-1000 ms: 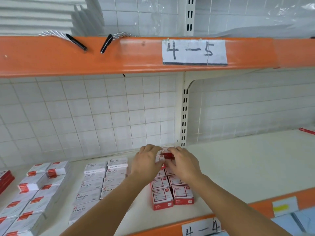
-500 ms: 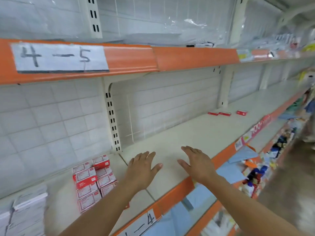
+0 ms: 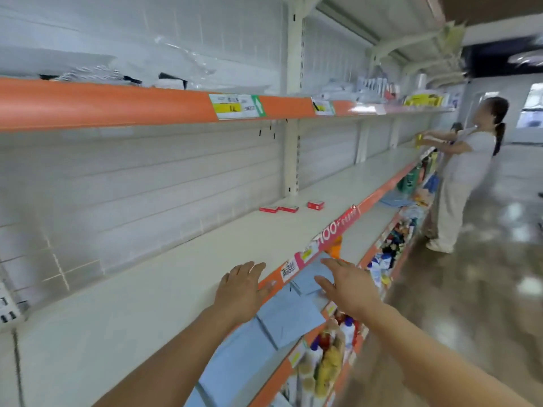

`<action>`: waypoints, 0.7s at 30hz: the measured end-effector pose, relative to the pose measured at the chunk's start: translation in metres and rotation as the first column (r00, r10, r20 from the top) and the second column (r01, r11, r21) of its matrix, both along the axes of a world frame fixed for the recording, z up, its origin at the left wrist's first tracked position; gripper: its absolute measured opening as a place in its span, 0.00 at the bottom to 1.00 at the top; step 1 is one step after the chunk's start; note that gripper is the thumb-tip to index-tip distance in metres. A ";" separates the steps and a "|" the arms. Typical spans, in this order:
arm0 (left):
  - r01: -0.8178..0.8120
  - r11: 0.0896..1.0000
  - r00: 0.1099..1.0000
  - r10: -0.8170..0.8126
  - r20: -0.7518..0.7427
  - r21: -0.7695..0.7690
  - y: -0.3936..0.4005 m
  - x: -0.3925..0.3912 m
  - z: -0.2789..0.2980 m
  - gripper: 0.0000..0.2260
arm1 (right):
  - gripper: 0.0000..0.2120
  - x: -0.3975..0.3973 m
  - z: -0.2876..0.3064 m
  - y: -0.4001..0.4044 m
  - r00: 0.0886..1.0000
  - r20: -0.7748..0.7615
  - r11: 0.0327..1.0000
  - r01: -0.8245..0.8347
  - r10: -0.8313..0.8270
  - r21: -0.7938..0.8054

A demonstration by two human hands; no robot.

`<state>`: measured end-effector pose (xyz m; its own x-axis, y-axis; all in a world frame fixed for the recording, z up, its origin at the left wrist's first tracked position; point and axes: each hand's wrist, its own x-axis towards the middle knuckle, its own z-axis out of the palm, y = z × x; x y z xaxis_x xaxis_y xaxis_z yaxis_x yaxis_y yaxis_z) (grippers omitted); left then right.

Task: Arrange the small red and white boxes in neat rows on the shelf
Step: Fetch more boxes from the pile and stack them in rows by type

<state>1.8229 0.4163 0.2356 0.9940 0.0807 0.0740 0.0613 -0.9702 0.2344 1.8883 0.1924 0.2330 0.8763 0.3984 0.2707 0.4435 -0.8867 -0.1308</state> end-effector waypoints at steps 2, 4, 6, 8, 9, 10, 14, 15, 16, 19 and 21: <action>0.002 1.000 1.000 -0.002 -0.001 0.004 -0.017 0.024 0.000 0.26 | 0.27 0.023 0.002 -0.020 1.000 -0.021 1.000 0.000 0.000 -0.002; -0.001 1.000 1.000 0.001 -0.006 0.006 -0.029 0.046 0.000 0.25 | 0.27 0.044 0.003 -0.034 0.999 -0.042 1.000 -0.009 0.009 0.015; -0.010 1.000 1.000 0.010 -0.014 -0.003 -0.036 0.068 0.000 0.26 | 0.27 0.064 0.004 -0.044 0.998 -0.053 1.000 -0.024 0.025 0.017; -0.019 1.000 1.000 0.019 -0.019 -0.005 -0.040 0.090 0.000 0.26 | 0.26 0.085 0.004 -0.049 0.997 -0.068 0.999 -0.038 0.040 0.033; -0.021 1.000 1.000 0.021 -0.020 -0.001 -0.041 0.101 0.000 0.26 | 0.26 0.096 0.004 -0.050 0.996 -0.073 0.998 -0.043 0.046 0.043; -0.021 1.000 1.000 0.021 -0.019 0.002 -0.042 0.113 0.001 0.26 | 0.26 0.107 0.003 -0.050 0.996 -0.075 0.998 -0.050 0.053 0.047; -0.020 1.000 1.000 0.020 -0.014 -0.018 -0.039 0.166 0.001 0.26 | 0.25 0.158 0.001 -0.045 0.994 -0.072 0.997 -0.076 0.078 0.032; -0.021 1.000 1.000 0.021 -0.009 -0.023 -0.037 0.180 0.000 0.26 | 0.25 0.172 0.001 -0.043 0.995 -0.067 0.997 -0.075 0.077 0.023; -0.021 0.999 1.000 0.020 -0.007 -0.029 -0.034 0.194 0.000 0.26 | 0.25 0.186 0.002 -0.040 0.995 -0.062 0.997 -0.073 0.074 0.017; -0.020 0.999 0.999 0.019 -0.030 -0.037 -0.026 0.234 0.000 0.26 | 0.25 0.227 0.006 -0.033 0.995 -0.073 0.998 -0.069 0.070 0.007; -0.033 0.999 0.999 0.032 -0.029 -0.021 -0.021 0.260 0.001 0.26 | 0.25 0.253 0.008 -0.027 0.995 -0.072 0.997 -0.071 0.072 0.015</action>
